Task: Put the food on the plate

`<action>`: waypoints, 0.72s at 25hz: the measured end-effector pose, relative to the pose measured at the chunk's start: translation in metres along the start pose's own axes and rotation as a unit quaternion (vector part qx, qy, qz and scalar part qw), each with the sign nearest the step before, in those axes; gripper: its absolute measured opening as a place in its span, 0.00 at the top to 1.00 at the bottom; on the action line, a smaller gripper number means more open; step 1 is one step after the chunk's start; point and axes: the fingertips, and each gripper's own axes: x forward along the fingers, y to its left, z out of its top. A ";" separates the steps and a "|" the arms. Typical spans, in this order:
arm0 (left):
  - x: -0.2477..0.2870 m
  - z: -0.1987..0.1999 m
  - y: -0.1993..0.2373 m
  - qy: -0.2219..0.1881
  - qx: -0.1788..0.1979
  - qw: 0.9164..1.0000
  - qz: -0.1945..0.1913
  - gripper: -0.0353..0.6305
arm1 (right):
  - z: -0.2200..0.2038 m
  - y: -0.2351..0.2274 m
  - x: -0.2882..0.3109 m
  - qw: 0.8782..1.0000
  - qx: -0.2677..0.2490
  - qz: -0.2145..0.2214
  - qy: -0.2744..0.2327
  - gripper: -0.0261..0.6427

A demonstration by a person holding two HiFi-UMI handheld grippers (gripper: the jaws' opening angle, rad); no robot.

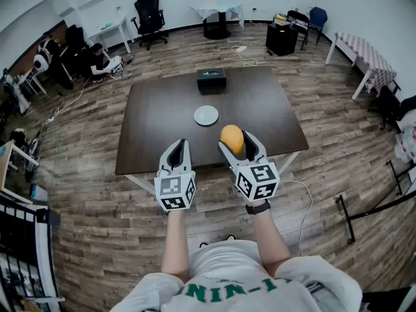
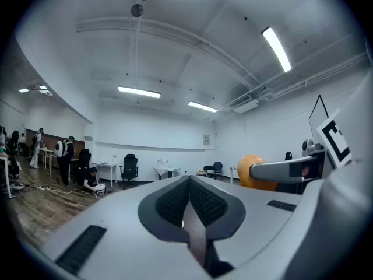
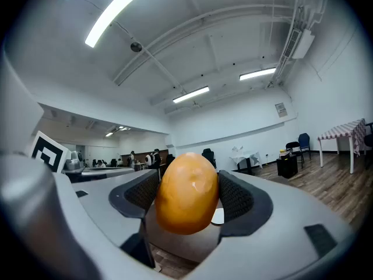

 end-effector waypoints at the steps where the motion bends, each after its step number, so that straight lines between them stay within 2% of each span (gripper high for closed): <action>1: -0.002 -0.001 -0.005 0.001 0.001 1.000 -0.001 0.93 | -0.003 -0.003 -0.004 1.000 0.010 -0.003 0.000 0.45; 6: -0.006 -0.010 -0.033 0.007 0.003 1.000 -0.005 0.93 | -0.022 -0.027 -0.017 0.998 0.058 -0.016 0.001 0.45; 10: -0.001 -0.029 -0.047 0.022 0.001 1.000 -0.013 0.93 | -0.037 -0.035 -0.015 0.997 0.071 -0.009 0.014 0.45; 14: 0.015 -0.044 -0.043 0.035 -0.007 0.999 -0.015 0.93 | -0.047 -0.038 0.001 0.997 0.072 -0.008 0.025 0.45; 18: 0.053 -0.053 -0.023 0.035 -0.016 0.999 -0.012 0.93 | -0.065 -0.056 0.038 0.995 0.076 -0.020 0.053 0.45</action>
